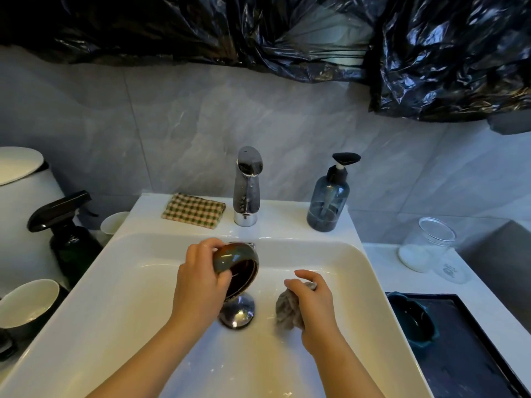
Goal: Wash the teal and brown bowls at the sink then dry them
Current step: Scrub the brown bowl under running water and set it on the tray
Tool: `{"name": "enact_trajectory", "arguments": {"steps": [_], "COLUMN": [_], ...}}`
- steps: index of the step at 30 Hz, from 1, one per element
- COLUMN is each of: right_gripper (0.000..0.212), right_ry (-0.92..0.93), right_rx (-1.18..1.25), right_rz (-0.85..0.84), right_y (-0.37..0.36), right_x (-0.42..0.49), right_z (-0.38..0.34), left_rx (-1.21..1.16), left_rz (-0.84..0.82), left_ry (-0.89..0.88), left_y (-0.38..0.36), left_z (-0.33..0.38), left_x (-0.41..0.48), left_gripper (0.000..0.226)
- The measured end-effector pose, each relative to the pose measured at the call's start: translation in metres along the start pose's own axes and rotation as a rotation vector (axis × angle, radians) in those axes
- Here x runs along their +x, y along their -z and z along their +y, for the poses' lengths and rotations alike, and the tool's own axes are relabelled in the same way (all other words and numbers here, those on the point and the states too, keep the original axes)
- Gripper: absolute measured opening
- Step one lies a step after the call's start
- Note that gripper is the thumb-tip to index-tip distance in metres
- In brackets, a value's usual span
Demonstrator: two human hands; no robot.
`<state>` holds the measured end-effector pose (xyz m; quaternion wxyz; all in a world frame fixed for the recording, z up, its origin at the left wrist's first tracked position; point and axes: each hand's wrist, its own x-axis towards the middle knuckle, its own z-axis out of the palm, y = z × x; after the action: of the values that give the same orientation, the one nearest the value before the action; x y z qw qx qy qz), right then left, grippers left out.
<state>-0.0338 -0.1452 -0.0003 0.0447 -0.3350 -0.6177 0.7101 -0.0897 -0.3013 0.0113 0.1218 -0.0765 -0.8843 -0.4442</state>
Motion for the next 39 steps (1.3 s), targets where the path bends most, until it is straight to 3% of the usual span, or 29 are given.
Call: {"name": "enact_trajectory", "arguments": {"steps": [5,8,11,14,17,21,23,28,34,37,39], "right_gripper": [0.029,0.026,0.011,0.016,0.009,0.006,0.012,0.009,0.021,0.026,0.034], "right_ry": [-0.08,-0.116,-0.171,-0.205,-0.207,-0.356,-0.376,-0.332,-0.226,-0.146,-0.105], "right_rx": [0.205,0.275,0.378,0.559,0.611,0.589,0.63,0.759,0.365,0.276,0.225], "right_rz": [-0.052,-0.043,-0.124,-0.146,-0.146,-0.044,-0.068,-0.094,0.006,0.04,0.054], "right_y": [0.003,0.004,0.007,0.012,0.016,0.029,0.035,0.042,0.043,0.038,0.036], "right_x": [0.0,-0.003,-0.014,-0.023,-0.031,-0.042,-0.05,-0.06,-0.058,-0.061,-0.06], "right_z": [-0.005,-0.005,-0.009,-0.011,-0.01,-0.015,-0.021,-0.028,-0.016,-0.013,-0.01], "left_rx": [-0.724,-0.959,-1.001,-1.062,-1.081,-0.985,-0.853,-0.443,0.094,0.142,0.077], "left_rz": [0.041,-0.088,-0.18,-0.246,-0.278,-0.271,-0.231,-0.123,-0.143,-0.13,-0.14], "left_ry": [0.806,1.185,1.27,1.275,1.249,1.135,0.988,0.546,-0.021,-0.08,-0.007], "left_y": [-0.003,0.001,0.004,0.006,0.007,0.007,0.006,0.005,0.008,0.011,0.013], "left_z": [-0.001,0.004,0.014,0.028,0.039,0.047,0.051,0.051,0.049,0.048,0.045], "left_x": [0.017,0.012,0.003,-0.008,-0.016,-0.023,-0.026,-0.033,-0.04,-0.043,-0.043], "left_gripper": [0.023,0.021,0.024,0.027,0.027,0.016,0.007,0.019,0.038,0.041,0.038]}}
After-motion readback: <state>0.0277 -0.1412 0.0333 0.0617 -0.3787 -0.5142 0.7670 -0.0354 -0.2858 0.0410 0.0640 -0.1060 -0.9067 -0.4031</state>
